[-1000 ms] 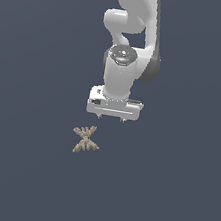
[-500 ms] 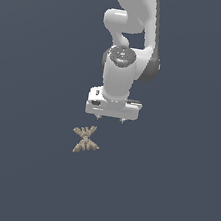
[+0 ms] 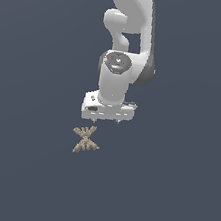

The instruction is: Pick up the object and move it to a goal position.

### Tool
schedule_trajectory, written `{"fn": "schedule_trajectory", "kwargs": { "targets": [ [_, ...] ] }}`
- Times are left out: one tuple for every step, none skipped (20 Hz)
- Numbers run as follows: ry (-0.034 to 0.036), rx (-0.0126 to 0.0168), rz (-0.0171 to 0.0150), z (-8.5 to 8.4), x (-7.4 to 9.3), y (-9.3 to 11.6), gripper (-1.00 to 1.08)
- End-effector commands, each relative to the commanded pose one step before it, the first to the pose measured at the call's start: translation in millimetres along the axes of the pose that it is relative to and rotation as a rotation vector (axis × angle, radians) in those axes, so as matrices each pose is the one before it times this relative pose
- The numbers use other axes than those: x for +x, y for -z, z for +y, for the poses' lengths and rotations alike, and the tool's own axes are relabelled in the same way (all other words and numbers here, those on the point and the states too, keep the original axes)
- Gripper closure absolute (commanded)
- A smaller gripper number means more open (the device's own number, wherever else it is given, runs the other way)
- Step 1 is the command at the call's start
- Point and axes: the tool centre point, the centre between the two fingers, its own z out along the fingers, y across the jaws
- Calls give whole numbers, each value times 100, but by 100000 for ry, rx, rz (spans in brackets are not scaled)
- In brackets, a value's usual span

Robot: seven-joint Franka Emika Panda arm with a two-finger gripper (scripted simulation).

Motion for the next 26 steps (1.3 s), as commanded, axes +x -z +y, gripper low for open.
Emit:
{"fn": "schedule_trajectory", "kwargs": {
  "targets": [
    [5803,-949,-853,664,88,-515,-100],
    [2628,-408,-395,295,24,-233,-100],
    [2739,-412,-423,307,16,-245,-100],
    [2747,-400,-435,308,6,-248,-100],
    [2747,-386,-446,307,-4,-250,-100],
    [2747,-371,-456,306,-14,-252,-100],
    [2746,-356,-466,306,-24,-254,-100],
    [2747,-342,-476,303,-34,-257,-100],
    [2747,-326,-484,301,-43,-259,-100],
    [2746,-311,-493,299,-53,-261,-100],
    [2746,-295,-500,296,-63,-264,-100],
    [2745,-280,-508,293,-72,-266,-100],
    [2745,-264,-515,289,-81,-268,-100],
    [2746,-248,-521,285,-90,-270,-100],
    [2744,-231,-527,282,-99,-272,-100],
    [2745,-215,-532,277,-108,-275,-100],
    [2744,-199,-537,272,-116,-277,-100],
    [2745,-182,-541,267,-124,-279,-100],
    [2743,-165,-545,263,-133,-281,-100],
    [2743,-149,-548,257,-141,-283,-100],
    [2744,-132,-551,251,-148,-286,-100],
    [2743,-115,-553,245,-156,-288,-100],
    [2743,-99,-555,239,-163,-290,-100],
    [2742,-82,-556,233,-170,-292,-100],
    [2742,-65,-556,226,-177,-294,-100],
    [2742,-49,-557,219,-183,-297,-100]
  ]
}}
